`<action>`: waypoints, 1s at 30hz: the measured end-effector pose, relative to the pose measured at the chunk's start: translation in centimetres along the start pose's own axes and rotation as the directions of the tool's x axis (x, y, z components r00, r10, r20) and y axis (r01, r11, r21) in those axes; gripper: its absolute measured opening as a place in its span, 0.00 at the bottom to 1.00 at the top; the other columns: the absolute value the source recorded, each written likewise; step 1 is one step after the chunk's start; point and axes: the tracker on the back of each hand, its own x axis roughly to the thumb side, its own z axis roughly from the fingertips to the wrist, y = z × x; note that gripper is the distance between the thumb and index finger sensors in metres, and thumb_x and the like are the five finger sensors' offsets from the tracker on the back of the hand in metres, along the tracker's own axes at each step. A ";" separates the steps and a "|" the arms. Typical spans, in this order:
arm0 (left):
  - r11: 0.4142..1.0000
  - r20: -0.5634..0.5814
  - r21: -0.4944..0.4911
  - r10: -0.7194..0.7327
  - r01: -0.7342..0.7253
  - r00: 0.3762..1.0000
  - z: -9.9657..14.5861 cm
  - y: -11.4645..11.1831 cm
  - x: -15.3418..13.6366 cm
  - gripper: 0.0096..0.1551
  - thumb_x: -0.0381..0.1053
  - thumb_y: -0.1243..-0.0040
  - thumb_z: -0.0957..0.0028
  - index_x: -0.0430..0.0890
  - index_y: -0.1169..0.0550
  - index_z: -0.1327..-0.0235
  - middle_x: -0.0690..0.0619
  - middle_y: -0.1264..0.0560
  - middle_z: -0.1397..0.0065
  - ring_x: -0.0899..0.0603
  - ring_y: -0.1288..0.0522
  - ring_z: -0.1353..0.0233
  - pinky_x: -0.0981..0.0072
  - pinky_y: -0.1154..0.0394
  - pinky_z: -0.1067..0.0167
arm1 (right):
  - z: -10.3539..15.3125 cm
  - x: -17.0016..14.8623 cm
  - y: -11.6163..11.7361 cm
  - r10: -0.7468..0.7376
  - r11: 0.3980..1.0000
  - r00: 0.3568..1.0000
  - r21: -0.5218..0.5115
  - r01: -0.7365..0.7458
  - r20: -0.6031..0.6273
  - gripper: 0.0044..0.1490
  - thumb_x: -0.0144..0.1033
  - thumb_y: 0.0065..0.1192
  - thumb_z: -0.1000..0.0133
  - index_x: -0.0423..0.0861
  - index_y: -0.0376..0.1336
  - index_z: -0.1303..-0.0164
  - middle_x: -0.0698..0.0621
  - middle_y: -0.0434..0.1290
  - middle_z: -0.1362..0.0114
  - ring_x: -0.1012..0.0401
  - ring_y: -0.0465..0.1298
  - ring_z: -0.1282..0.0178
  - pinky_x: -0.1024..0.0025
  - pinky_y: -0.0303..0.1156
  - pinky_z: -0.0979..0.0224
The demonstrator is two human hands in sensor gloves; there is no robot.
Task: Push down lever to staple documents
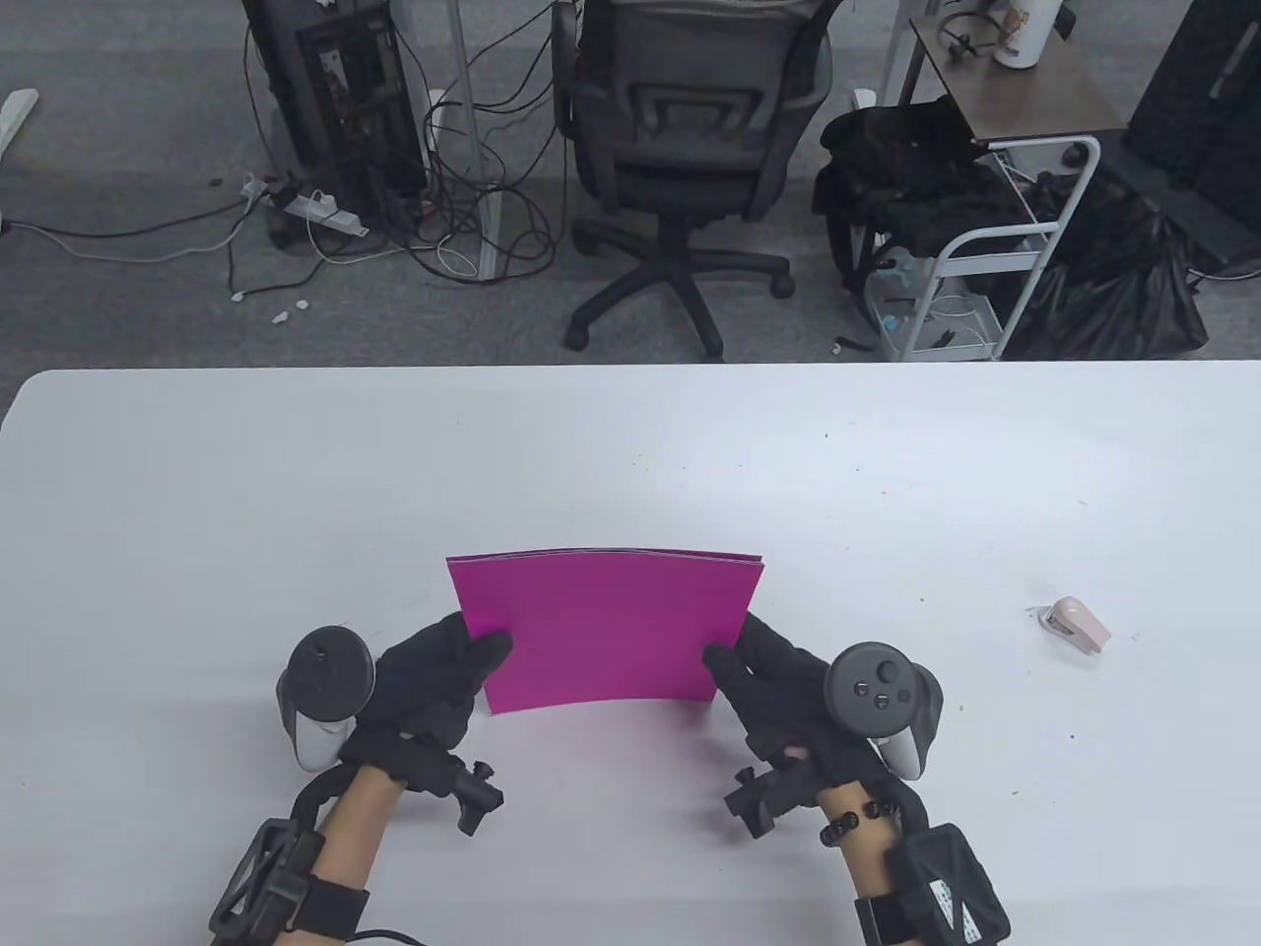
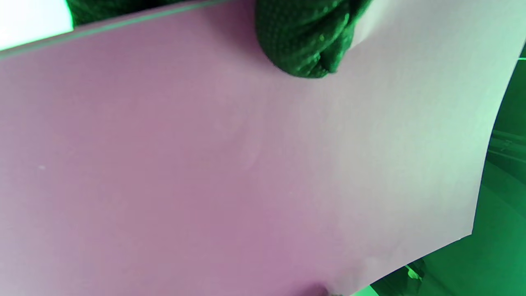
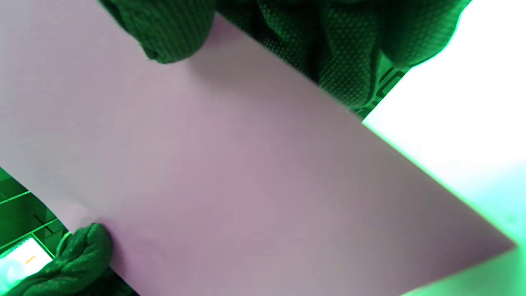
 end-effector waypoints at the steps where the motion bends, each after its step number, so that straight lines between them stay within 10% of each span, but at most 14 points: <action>1: 1.000 0.001 0.009 -0.004 0.004 1.000 0.1 0.2 0.0 0.22 0.45 0.38 0.44 0.49 0.20 0.36 0.49 0.16 0.33 0.38 0.15 0.33 0.35 0.19 0.37 | 0.0 0.0 0.0 0.014 1.000 1.000 -0.001 -0.014 0.002 0.41 0.46 0.57 0.42 0.34 0.57 0.25 0.33 0.68 0.27 0.36 0.75 0.32 0.36 0.70 0.31; 16: 0.975 0.015 0.214 0.064 -0.066 0.998 1.6 5.0 -0.4 0.22 0.45 0.39 0.43 0.48 0.20 0.36 0.48 0.15 0.34 0.38 0.15 0.34 0.35 0.19 0.39 | -1.1 -1.3 -2.5 0.394 0.919 0.919 0.034 -0.393 -0.006 0.45 0.49 0.55 0.42 0.34 0.52 0.21 0.28 0.58 0.21 0.29 0.66 0.25 0.30 0.62 0.28; 30: 0.964 0.027 0.257 0.069 -0.073 0.997 2.2 6.4 -0.4 0.22 0.45 0.39 0.43 0.48 0.20 0.36 0.48 0.15 0.34 0.38 0.15 0.34 0.35 0.20 0.38 | -3.0 -8.3 -15.0 0.640 0.756 0.703 0.091 -0.648 -0.310 0.45 0.48 0.56 0.42 0.35 0.52 0.21 0.29 0.58 0.21 0.31 0.66 0.25 0.32 0.62 0.27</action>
